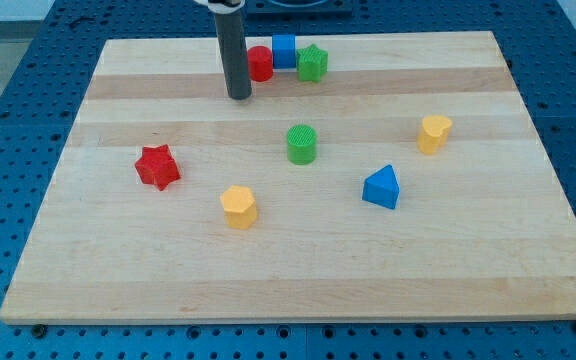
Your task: Point your arm closer to the red star
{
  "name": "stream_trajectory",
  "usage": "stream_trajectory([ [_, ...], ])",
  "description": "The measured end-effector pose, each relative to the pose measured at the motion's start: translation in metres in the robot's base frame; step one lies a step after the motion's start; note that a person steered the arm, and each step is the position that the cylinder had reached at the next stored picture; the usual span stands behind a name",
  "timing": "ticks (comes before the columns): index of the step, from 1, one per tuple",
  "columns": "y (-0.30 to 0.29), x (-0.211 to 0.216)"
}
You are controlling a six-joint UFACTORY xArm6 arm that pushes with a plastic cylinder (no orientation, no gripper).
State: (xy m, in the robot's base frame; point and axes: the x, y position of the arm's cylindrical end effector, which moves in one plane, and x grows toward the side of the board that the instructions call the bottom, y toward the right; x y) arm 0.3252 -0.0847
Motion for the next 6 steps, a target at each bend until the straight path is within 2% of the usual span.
stream_trajectory([
  [2, -0.009, 0.086],
  [4, -0.052, 0.155],
  [6, -0.118, 0.154],
])
